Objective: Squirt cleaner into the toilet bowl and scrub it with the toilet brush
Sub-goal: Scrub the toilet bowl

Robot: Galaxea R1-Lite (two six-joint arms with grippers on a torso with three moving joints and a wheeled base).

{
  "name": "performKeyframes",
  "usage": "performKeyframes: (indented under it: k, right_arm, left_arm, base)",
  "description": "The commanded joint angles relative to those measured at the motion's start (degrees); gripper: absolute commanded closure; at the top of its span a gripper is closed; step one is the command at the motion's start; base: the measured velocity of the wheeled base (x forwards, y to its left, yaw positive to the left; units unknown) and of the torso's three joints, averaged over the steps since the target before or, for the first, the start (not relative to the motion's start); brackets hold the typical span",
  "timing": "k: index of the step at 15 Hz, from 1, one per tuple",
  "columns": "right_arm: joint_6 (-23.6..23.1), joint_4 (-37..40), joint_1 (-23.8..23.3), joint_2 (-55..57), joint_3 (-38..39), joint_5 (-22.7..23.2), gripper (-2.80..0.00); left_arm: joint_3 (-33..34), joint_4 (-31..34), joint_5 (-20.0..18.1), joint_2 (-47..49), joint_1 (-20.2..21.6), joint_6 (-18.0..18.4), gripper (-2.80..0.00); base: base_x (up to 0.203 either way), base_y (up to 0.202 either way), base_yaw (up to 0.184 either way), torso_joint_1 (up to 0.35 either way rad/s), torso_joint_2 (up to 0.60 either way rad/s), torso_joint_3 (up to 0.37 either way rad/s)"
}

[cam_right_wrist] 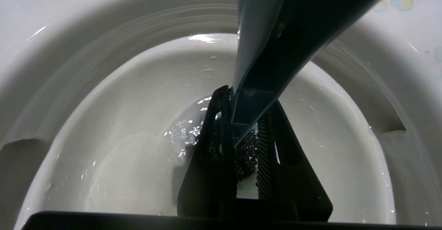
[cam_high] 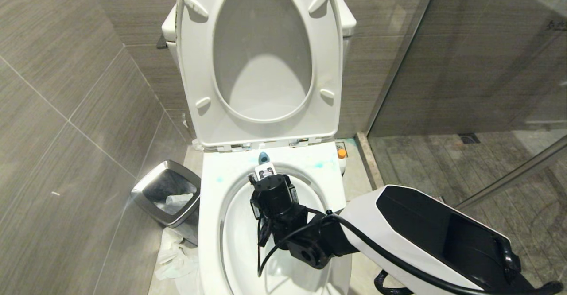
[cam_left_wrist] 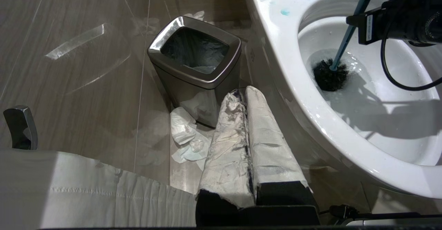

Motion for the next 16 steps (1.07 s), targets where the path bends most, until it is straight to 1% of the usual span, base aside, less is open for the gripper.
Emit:
performKeyframes:
  k: [1,4,6,10,13,16]
  right_arm:
    - [-0.2,0.0,0.1,-3.3,-0.2,-0.2,0.0]
    - [-1.2,0.1,0.8,-10.8,0.2,0.0,0.0]
    - [-1.4,0.0,1.2,-11.9,0.7,0.0,0.0]
    - [-1.0,-0.2,1.9,-9.2,1.3,0.1,0.0]
    - [-1.0,-0.3,1.7,-4.9,0.5,0.1,0.0]
    - [-1.3,-0.2,0.7,0.5,-3.2,-0.1,0.0]
  left_arm:
    - [0.0,0.0,0.0,0.0,0.0,0.0,0.0]
    - [0.0,0.0,0.0,0.0,0.0,0.3,0.0]
    - [0.0,0.0,0.0,0.0,0.0,0.4,0.0]
    - [0.0,0.0,0.0,0.0,0.0,0.4,0.0]
    - [0.0,0.0,0.0,0.0,0.0,0.4,0.0]
    - [0.0,0.0,0.0,0.0,0.0,0.4,0.0]
  base:
    - [0.0,0.0,0.0,0.0,0.0,0.0]
    - [0.0,0.0,0.0,0.0,0.0,0.0]
    - [0.0,0.0,0.0,0.0,0.0,0.0]
    - [0.0,0.0,0.0,0.0,0.0,0.0]
    - [0.0,0.0,0.0,0.0,0.0,0.0]
    - [0.0,0.0,0.0,0.0,0.0,0.0]
